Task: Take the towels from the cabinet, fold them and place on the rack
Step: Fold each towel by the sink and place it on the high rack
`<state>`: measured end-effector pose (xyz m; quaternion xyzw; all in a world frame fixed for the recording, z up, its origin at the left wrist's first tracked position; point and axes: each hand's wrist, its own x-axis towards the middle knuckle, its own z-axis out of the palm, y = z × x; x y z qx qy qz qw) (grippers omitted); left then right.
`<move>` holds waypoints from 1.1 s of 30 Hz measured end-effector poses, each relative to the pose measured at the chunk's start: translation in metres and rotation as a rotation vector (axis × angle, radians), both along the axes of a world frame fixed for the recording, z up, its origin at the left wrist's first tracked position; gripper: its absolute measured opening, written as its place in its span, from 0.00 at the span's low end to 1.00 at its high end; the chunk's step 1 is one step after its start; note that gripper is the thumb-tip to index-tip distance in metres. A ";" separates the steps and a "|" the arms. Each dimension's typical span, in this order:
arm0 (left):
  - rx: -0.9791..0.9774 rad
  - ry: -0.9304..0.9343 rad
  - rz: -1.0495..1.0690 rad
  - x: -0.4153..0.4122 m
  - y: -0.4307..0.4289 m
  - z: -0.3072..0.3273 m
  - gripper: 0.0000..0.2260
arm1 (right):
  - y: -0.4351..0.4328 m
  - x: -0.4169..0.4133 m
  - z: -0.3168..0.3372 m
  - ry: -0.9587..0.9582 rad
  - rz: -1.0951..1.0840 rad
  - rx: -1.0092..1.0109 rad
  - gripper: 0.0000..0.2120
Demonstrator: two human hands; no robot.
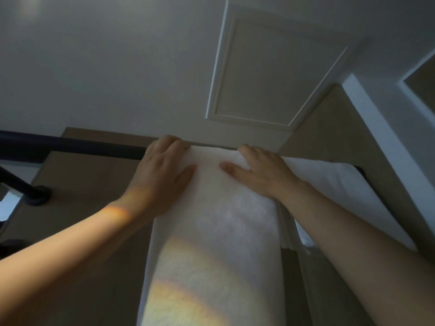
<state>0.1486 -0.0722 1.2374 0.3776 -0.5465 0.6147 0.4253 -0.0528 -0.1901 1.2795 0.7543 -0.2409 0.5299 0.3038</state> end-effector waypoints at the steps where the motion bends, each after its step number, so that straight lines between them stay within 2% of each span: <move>1: -0.037 0.038 0.014 0.002 0.003 -0.007 0.21 | 0.001 0.000 0.000 0.001 -0.002 0.003 0.33; 2: -0.049 0.092 0.028 0.004 0.005 -0.014 0.22 | 0.002 -0.001 0.001 0.004 0.000 0.006 0.34; 4: 0.056 0.252 -0.048 0.005 0.008 -0.021 0.25 | 0.003 -0.002 0.001 0.012 0.016 0.019 0.34; 7: 0.243 0.506 -0.378 0.000 0.010 -0.017 0.22 | 0.005 -0.005 0.002 0.024 0.031 0.060 0.33; 10: 0.245 0.595 -0.502 -0.005 0.007 -0.007 0.14 | 0.011 -0.007 0.001 0.044 0.046 0.150 0.35; 13: 0.176 0.658 -0.549 -0.011 0.004 -0.006 0.17 | 0.019 -0.011 -0.013 -0.034 0.098 0.120 0.33; 16: 0.149 0.668 -0.571 -0.009 0.001 -0.009 0.19 | 0.026 -0.020 -0.043 -0.193 0.156 -0.058 0.30; 18: 0.139 0.672 -0.602 -0.007 0.000 -0.010 0.21 | 0.028 -0.028 -0.068 -0.298 0.232 -0.068 0.28; 21: 0.116 0.670 -0.636 -0.009 0.000 -0.012 0.24 | 0.029 -0.038 -0.092 -0.376 0.306 0.105 0.25; 24: 0.094 0.661 -0.644 -0.011 0.002 -0.013 0.22 | 0.030 -0.041 -0.093 -0.370 0.367 0.336 0.15; 25: 0.091 0.651 -0.644 -0.011 0.003 -0.013 0.22 | 0.030 -0.040 -0.091 -0.365 0.418 0.415 0.14; 27: 0.099 0.622 -0.643 -0.012 0.005 -0.014 0.21 | 0.027 -0.033 -0.085 -0.377 0.557 0.576 0.20; 29: 0.100 0.601 -0.642 -0.013 0.006 -0.014 0.20 | 0.030 -0.023 -0.080 -0.445 0.676 0.701 0.21; 31: 0.100 0.589 -0.644 -0.013 0.008 -0.013 0.20 | 0.030 -0.017 -0.073 -0.535 0.747 0.697 0.16; 33: 0.084 0.566 -0.630 -0.014 0.009 -0.011 0.18 | 0.031 -0.015 -0.067 -0.602 0.754 0.606 0.12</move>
